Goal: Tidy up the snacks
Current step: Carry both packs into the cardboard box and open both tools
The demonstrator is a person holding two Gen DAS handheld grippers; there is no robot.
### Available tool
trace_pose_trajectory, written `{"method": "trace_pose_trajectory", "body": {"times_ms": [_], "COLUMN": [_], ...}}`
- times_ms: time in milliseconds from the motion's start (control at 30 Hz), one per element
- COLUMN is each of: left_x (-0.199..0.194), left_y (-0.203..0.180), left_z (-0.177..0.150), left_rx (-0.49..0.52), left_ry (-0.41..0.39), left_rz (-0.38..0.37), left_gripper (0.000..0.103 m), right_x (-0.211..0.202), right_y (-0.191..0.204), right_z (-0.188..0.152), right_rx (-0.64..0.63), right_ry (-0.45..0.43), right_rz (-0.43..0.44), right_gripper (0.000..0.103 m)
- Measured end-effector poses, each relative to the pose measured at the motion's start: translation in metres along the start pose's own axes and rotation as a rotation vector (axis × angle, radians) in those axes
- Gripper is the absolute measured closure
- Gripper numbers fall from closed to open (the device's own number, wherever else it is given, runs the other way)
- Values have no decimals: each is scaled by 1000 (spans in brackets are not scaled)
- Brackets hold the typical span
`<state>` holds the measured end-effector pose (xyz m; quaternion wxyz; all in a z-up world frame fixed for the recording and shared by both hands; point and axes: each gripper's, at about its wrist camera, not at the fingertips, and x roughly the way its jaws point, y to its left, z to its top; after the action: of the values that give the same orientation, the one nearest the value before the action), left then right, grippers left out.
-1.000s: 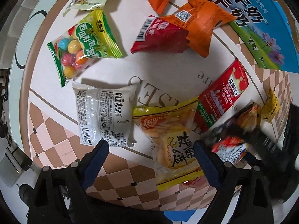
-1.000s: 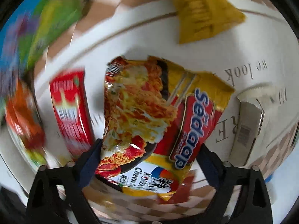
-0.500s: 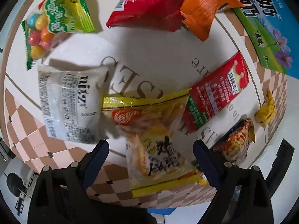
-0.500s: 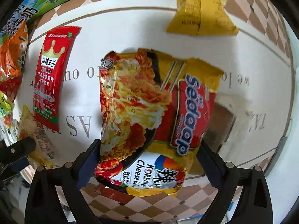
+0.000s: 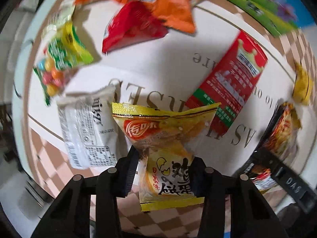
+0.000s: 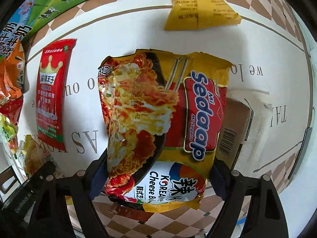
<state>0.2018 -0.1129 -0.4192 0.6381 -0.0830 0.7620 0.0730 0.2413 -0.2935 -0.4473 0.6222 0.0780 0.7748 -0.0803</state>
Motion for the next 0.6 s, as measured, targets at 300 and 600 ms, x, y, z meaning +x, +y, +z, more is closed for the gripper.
{"method": "trace_pose_trajectory", "body": {"times_ms": [300,600], "left_x": [-15,-77], "left_y": [-21,-24], "left_z": [-34,-55], "left_rx": [112,168], "left_ry": [-108,-268], "left_rz": [67,37], "left_gripper": [64,64], "right_x": [-10,-62], "right_y": [-13,-26], "right_z": [-27,-45], "right_rx": [-36,-123], "right_ry": [-32,-132], "right_rz": [65,158], "right_gripper": [15,15]}}
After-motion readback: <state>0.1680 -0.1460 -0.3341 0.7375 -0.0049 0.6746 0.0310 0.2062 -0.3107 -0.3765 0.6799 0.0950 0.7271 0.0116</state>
